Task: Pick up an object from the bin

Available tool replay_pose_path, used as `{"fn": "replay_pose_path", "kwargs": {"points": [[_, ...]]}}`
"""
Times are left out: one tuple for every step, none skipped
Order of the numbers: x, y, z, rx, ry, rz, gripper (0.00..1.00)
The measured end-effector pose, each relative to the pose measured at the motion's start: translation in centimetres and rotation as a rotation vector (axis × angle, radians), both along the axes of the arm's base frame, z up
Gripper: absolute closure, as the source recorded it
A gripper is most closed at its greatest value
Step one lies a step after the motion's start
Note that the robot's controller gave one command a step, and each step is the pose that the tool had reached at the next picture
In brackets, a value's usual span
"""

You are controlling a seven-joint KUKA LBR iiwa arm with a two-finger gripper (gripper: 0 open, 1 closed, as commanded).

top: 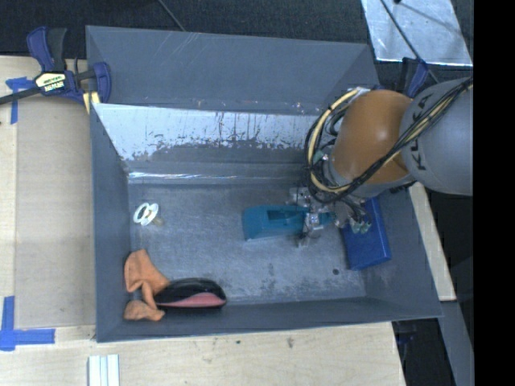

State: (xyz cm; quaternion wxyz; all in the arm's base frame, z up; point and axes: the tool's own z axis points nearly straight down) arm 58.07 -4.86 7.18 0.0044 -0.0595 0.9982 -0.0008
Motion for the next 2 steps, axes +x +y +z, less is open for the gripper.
{"fn": "replay_pose_path", "kwargs": {"points": [[-1.66, -0.84, 10.46, 0.001, 0.012, -0.038, 1.0], [-1.66, -0.84, 10.46, 0.001, 0.012, -0.038, 1.0]]}}
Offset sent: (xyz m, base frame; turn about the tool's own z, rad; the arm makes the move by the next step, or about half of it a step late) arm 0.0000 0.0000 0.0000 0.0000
